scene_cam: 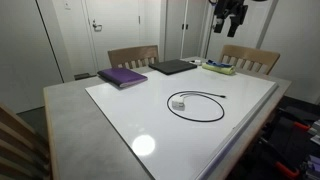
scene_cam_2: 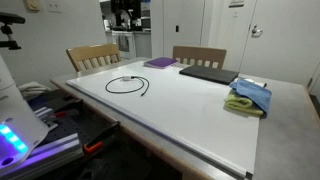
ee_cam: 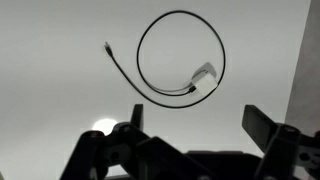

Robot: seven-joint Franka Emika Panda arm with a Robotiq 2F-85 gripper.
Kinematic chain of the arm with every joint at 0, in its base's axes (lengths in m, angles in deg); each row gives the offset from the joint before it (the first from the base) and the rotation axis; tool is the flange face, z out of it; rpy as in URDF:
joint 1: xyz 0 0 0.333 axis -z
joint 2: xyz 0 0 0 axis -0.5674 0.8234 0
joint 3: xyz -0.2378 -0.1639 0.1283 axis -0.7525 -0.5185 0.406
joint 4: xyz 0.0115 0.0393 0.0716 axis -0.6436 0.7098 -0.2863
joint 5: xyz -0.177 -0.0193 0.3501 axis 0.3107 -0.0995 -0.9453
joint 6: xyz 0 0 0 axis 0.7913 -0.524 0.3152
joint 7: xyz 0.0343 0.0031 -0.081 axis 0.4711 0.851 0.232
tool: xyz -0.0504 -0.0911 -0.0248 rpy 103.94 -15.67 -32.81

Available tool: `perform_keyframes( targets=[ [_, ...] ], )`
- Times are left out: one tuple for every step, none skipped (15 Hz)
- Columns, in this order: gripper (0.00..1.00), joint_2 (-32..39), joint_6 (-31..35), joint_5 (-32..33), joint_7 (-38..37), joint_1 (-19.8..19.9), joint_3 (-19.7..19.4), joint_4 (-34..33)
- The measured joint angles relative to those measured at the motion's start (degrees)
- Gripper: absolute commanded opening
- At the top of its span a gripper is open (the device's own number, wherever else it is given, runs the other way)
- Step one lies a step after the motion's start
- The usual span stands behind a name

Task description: Straighten out the cable

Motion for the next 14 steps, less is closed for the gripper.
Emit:
perform_keyframes(
  targets=[
    [1.0, 0.0, 0.0, 0.0, 0.0, 0.0, 0.0, 0.0],
    [1.0, 0.0, 0.0, 0.0, 0.0, 0.0, 0.0, 0.0],
    [1.0, 0.0, 0.0, 0.0, 0.0, 0.0, 0.0, 0.0],
    [1.0, 0.0, 0.0, 0.0, 0.0, 0.0, 0.0, 0.0],
    [1.0, 0.0, 0.0, 0.0, -0.01, 0.0, 0.0, 0.0],
    [1.0, 0.0, 0.0, 0.0, -0.01, 0.0, 0.0, 0.0],
    [1.0, 0.03, -0.03, 0.05, 0.05, 0.0, 0.19, -0.08],
    [1.0, 0.19, -0.04, 0.06, 0.38, -0.12, 0.58, -0.34],
    [1.0, 0.71, -0.03, 0.05, 1.53, -0.7, 0.94, -0.9],
    [1.0, 1.73, -0.01, 0.01, 3.08, -1.64, 1.33, -1.75],
    [1.0, 3.21, 0.02, 0.0, 4.91, -2.77, 1.67, -2.92],
    [1.0, 5.14, 0.16, 0.0, 6.84, -3.85, 2.07, -4.35],
    [1.0, 7.28, 0.37, 0.01, 8.79, -4.77, 2.45, -5.82],
    [1.0, 9.75, 0.59, 0.08, 11.03, -5.47, 2.84, -7.44]
  ],
)
